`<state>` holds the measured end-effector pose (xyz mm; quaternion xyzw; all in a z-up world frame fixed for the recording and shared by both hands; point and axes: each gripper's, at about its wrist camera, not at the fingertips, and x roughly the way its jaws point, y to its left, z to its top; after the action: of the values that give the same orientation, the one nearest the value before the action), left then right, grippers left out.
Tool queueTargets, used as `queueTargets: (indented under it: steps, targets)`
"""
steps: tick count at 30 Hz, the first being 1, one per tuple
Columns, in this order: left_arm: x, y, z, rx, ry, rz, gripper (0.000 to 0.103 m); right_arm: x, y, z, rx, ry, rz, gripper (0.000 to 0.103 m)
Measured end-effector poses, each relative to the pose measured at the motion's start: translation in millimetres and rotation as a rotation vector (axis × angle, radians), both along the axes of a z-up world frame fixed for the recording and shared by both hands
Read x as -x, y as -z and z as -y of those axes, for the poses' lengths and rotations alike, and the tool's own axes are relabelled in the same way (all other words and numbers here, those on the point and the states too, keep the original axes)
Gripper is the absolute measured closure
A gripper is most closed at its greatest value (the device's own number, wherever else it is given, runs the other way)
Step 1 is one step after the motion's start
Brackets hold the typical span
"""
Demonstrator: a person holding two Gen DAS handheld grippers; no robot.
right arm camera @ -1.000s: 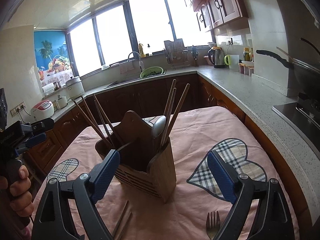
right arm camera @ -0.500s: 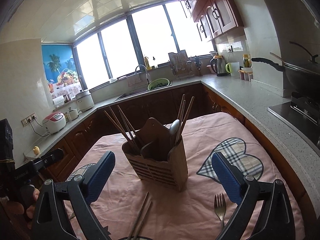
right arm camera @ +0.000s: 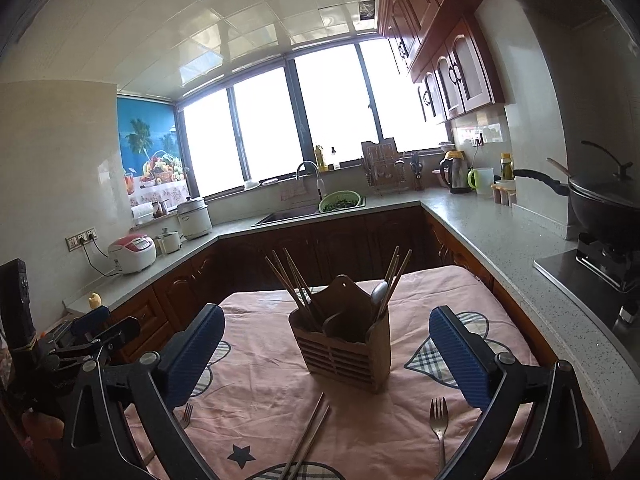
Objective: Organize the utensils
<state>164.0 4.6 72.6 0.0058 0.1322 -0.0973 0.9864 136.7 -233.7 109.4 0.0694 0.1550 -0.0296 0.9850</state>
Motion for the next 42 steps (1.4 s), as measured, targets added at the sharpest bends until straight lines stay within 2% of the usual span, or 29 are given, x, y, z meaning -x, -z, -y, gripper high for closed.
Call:
queueTargets:
  steps: [5,10,16,26,42]
  targets:
    - [25.5,20.6,3.4,-0.039,-0.054,0.036,0.001,18.9,-2.2,-17.5,0.041,-0.015,0.070,0.000]
    - [29.0,56.9,7.2,0.000,-0.054,-0.015,0.001,27.8,29.9,-27.5,0.045,-0.013,0.091,0.000]
    - [40.5,83.1,2.6,0.014,-0.091,-0.051,0.001,35.6,72.0,-31.4,0.073,0.024,0.065,0.000]
    - [56.1,101.1,-3.4,-0.015,-0.126,-0.064,0.001,55.4,122.2,-28.9,0.075,0.064,0.016,0.000]
    - [77.5,113.8,-3.2,-0.045,-0.130,-0.077,0.001,80.3,135.9,-30.8,0.087,0.062,0.013,0.000]
